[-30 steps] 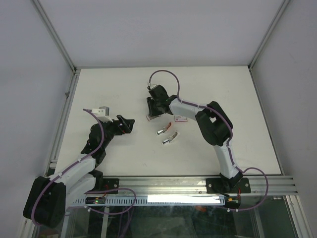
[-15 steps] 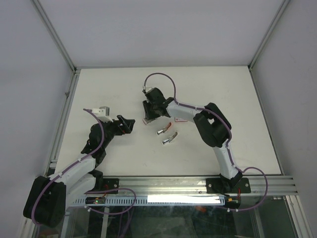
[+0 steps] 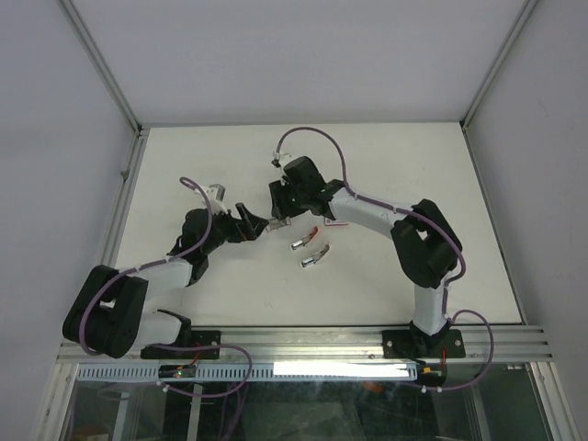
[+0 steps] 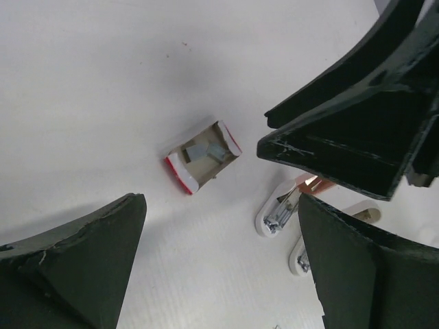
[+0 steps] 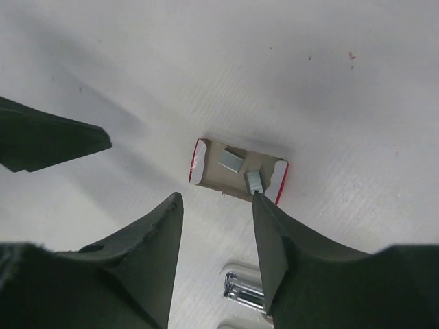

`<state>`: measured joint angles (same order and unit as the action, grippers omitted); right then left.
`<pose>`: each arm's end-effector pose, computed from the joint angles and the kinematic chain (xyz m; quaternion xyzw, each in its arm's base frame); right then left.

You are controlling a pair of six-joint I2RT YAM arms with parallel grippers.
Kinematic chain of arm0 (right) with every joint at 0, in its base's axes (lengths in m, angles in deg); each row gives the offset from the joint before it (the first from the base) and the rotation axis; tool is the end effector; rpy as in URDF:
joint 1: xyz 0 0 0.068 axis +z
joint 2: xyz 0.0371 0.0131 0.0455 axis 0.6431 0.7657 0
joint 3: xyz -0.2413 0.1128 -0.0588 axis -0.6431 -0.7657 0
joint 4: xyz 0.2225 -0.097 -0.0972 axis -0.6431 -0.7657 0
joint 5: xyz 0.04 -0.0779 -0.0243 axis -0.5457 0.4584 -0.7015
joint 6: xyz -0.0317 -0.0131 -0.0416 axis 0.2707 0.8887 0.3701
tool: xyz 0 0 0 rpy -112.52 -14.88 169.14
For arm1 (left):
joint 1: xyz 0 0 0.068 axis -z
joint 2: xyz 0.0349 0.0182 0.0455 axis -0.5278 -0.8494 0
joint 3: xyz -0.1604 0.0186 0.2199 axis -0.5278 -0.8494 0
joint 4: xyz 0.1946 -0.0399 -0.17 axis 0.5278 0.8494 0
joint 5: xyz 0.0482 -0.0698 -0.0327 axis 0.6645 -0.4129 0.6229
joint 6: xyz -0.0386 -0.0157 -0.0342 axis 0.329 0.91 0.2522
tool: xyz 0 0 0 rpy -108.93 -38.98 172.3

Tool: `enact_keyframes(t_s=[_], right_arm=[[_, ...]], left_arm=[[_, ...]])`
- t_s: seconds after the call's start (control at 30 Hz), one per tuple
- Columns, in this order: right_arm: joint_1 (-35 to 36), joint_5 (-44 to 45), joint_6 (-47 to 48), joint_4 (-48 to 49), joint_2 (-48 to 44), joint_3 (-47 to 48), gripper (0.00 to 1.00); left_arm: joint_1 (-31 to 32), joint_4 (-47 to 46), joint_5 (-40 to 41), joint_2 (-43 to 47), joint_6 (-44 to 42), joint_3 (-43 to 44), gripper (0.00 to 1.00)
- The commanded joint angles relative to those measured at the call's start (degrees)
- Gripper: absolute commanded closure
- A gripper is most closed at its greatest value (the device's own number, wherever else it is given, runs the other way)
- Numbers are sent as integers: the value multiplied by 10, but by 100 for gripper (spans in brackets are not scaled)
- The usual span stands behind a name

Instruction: Load the staples into the stapler

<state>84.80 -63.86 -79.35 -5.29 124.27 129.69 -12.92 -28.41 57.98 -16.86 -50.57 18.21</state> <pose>0.3059 0.3080 0.2067 -0.2595 0.8870 0.2233 0.3100 0.2200 -0.0841 0.1605 -0.0153 0.8245 -0.3178 0.4679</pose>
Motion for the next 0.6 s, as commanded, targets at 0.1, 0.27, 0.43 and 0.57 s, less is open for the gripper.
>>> enact_keyframes(t_s=[0.1, 0.27, 0.43, 0.57], right_arm=[[-15, 26, -52, 30, -79, -60, 52], [-27, 19, -67, 50, -96, -90, 52], [-41, 20, -69, 51, -125, -114, 52], [-56, 16, -73, 60, -154, -140, 52]], left_arm=[[12, -74, -22, -94, -2, 97, 4], [17, -74, -40, -194, -7, 168, 4], [26, -47, -57, -244, 1, 206, 5], [37, -38, -64, -245, 6, 191, 5]])
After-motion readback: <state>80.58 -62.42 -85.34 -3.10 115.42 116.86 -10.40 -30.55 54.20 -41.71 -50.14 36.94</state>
